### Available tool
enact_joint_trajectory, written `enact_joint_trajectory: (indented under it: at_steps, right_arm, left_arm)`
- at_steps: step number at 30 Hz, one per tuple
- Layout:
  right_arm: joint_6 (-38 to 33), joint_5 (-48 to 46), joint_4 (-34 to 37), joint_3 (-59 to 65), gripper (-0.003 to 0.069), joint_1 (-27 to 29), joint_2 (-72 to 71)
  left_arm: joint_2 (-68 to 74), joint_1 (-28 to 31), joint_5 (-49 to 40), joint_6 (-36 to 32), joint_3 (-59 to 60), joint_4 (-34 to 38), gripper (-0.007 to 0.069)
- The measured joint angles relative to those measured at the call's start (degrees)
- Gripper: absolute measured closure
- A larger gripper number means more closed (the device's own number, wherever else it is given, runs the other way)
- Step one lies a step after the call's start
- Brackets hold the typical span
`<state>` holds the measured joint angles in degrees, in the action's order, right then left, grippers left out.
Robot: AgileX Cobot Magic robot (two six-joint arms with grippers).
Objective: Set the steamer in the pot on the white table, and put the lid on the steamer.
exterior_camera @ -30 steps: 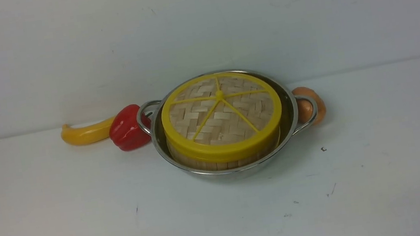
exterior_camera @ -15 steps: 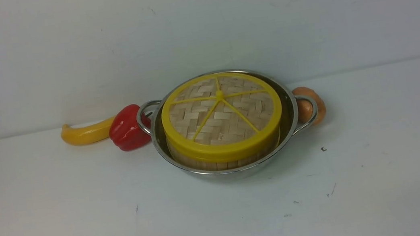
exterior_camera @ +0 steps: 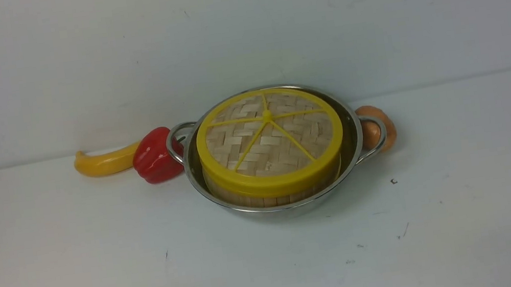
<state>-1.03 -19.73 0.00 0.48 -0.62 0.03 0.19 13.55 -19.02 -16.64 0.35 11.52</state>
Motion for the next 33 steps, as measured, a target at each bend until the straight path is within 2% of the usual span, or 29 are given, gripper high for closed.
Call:
enact_joint_trajectory:
  at_steps: [33]
  right_arm:
    - [0.0,0.35,0.0,0.0,0.0417,0.0,0.0]
  left_arm:
    - [0.0,-2.56,0.0,0.0,0.0,0.0,0.0384]
